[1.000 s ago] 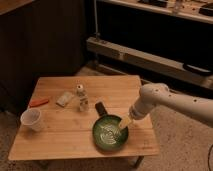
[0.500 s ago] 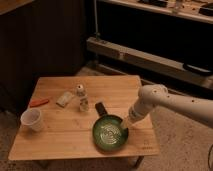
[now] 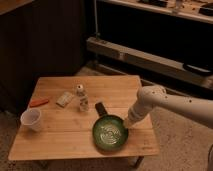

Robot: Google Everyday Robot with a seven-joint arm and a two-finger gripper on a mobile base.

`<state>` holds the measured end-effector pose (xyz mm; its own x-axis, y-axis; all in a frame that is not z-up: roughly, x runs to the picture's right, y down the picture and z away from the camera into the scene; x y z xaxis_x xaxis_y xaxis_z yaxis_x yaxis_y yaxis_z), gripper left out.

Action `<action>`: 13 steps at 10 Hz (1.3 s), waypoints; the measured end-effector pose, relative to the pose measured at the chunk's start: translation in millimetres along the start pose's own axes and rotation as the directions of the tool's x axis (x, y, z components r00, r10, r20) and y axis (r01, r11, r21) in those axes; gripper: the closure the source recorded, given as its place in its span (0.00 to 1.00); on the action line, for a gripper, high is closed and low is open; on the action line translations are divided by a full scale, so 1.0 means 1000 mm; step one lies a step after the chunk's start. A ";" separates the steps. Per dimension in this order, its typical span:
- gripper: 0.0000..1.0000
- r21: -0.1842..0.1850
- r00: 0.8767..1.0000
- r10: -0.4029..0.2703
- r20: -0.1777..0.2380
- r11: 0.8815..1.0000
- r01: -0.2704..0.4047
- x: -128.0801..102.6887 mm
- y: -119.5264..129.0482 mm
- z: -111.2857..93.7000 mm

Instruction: Pick up the ceramic bowl

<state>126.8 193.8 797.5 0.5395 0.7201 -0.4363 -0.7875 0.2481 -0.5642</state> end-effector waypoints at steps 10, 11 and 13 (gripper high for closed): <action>0.20 -0.259 0.996 -0.049 -0.073 0.966 0.029 0.000 0.001 0.015; 0.20 -0.253 0.996 -0.057 -0.075 0.967 0.036 0.000 0.002 0.015; 0.20 -0.244 0.994 -0.070 -0.087 0.969 0.047 0.000 0.005 0.017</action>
<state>117.8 205.7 807.1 0.6173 0.6415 -0.4554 -0.6650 0.1162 -0.7377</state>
